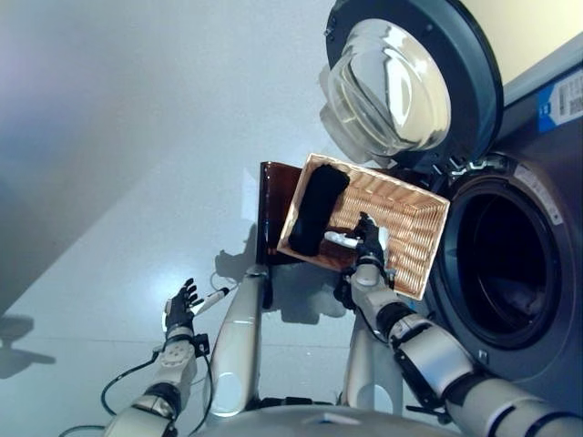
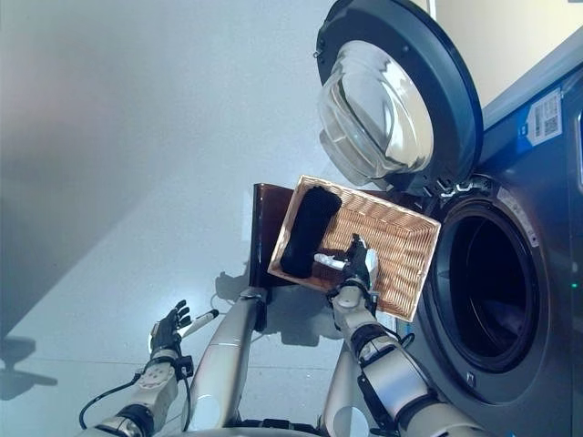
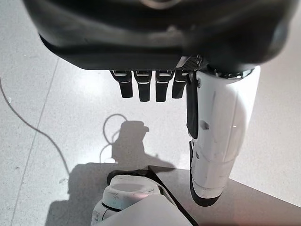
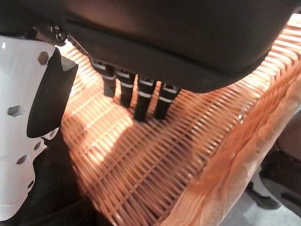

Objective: Pick up the clothes and place them into the washing machine

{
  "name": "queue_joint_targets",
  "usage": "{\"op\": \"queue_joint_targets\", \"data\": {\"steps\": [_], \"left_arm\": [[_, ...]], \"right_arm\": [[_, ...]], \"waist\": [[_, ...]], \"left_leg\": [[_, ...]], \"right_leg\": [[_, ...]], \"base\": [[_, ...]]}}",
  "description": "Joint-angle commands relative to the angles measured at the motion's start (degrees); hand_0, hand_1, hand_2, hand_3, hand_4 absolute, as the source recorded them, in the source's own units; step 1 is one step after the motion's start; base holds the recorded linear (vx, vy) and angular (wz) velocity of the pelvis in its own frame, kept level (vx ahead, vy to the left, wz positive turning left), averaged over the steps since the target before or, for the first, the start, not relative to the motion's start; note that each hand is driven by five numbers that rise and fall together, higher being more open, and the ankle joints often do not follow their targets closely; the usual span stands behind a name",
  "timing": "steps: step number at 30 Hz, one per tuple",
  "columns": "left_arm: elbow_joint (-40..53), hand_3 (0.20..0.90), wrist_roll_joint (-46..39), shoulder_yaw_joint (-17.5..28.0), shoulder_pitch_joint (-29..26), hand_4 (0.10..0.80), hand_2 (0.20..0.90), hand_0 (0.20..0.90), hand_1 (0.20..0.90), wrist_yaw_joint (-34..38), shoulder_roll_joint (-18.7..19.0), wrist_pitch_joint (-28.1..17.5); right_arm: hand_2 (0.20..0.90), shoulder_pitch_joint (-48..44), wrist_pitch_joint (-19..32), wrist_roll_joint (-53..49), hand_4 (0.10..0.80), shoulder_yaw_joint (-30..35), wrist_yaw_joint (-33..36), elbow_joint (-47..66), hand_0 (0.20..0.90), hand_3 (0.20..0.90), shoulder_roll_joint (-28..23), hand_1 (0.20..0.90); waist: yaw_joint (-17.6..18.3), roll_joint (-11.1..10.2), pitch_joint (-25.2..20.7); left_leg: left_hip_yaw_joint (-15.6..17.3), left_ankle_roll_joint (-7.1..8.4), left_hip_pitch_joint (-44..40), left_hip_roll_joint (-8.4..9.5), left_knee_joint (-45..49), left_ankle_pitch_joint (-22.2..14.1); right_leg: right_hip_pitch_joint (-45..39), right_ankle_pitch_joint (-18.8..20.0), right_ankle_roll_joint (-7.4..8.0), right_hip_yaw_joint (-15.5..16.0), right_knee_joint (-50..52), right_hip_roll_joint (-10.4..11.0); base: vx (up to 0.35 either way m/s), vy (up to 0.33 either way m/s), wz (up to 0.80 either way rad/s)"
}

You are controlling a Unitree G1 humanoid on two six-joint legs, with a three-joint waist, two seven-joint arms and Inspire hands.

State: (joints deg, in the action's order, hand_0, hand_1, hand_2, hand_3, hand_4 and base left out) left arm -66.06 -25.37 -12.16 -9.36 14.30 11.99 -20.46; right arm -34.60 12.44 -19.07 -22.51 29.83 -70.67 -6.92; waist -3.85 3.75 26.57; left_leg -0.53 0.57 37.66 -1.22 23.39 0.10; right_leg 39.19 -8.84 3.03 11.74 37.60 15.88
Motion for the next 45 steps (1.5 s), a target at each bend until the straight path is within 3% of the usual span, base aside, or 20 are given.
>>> {"op": "queue_joint_targets", "data": {"steps": [1,11,24,45], "left_arm": [[-1.4,0.9,0.6,0.5,1.8,0.8,0.9,0.9,0.9,2.8,2.8,-2.3],[-3.7,0.9,1.5,1.7,2.0,0.8,0.9,0.9,0.9,2.3,2.9,-1.9],[-4.3,0.9,1.1,2.2,1.9,0.8,0.9,0.9,0.9,1.8,2.3,-1.7],[1.0,0.9,-1.6,-1.6,2.2,0.8,0.9,0.9,0.9,2.0,3.6,-2.4]], "right_arm": [[0.9,-2.8,2.3,4.2,0.8,-1.9,-1.9,2.7,0.9,0.9,0.9,0.9],[0.9,0.2,2.7,4.3,0.8,-0.5,-1.9,5.1,0.9,0.9,-0.7,0.9],[0.9,1.1,3.2,3.8,0.8,-1.5,-2.8,8.9,0.9,0.9,-0.3,0.9],[0.9,-5.3,3.5,-3.0,0.8,2.4,-0.3,2.1,0.9,0.9,1.4,0.9]], "waist": [[-0.6,-0.2,-1.4],[-0.1,-1.5,-3.2],[-0.2,-1.6,-4.4],[-1.4,1.9,0.4]], "left_leg": [[1.4,0.81,-2.7,1.02,4.4,-5.4],[1.3,1.96,-9.6,0.32,-3.1,-3.1],[0.7,2.76,-12.6,-0.08,-7.6,-1.0],[1.2,1.86,-2.8,1.07,5.7,-5.0]], "right_leg": [[-5.6,13.0,3.51,-5.0,-14.5,1.2],[-12.1,14.9,4.39,-4.1,-20.7,1.4],[-15.0,15.8,4.84,-2.9,-23.8,1.3],[-6.7,12.3,3.48,-4.9,-13.5,2.0]], "base": [[0.041,0.002,-0.02],[0.06,-0.027,-0.03],[0.022,-0.023,0.0],[-0.023,0.017,0.06]]}}
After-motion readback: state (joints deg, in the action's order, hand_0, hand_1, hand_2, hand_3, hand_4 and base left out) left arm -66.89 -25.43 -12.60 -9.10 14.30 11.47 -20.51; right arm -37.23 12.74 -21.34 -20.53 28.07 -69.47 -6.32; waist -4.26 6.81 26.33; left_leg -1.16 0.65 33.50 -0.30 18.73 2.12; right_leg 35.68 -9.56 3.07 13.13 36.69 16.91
